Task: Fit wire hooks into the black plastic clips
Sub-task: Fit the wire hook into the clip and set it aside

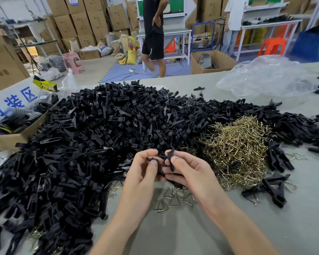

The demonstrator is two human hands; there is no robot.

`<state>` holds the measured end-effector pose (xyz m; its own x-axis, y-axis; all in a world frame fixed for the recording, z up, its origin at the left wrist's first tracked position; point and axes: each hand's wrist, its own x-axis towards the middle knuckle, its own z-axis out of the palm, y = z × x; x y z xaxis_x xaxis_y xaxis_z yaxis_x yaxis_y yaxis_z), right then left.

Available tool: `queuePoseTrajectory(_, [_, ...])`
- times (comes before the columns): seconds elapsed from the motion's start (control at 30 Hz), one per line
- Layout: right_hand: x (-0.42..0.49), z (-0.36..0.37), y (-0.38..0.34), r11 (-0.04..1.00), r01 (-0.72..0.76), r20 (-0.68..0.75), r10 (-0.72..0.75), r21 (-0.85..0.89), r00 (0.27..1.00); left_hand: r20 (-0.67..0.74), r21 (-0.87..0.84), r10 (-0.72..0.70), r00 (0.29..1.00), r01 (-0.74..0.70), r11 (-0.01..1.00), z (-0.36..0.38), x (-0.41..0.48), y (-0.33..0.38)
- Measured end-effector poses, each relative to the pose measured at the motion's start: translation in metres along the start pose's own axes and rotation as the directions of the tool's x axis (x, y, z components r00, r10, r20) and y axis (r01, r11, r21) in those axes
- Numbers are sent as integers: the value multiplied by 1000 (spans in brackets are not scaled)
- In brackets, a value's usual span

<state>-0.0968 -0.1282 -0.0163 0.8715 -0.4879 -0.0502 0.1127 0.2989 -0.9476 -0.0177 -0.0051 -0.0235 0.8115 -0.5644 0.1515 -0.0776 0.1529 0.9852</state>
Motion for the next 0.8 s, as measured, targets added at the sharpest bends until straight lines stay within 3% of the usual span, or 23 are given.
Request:
queuePoseTrajectory(0.33, [-1, 0, 1, 993, 56, 18, -55, -101, 998, -66, 144, 79, 995, -69, 987, -3, 2, 9])
queuePoseTrajectory(0.8, [-4, 1, 0, 987, 80, 39, -76, -136, 996, -81, 77, 12, 997, -6, 997, -2, -2, 7])
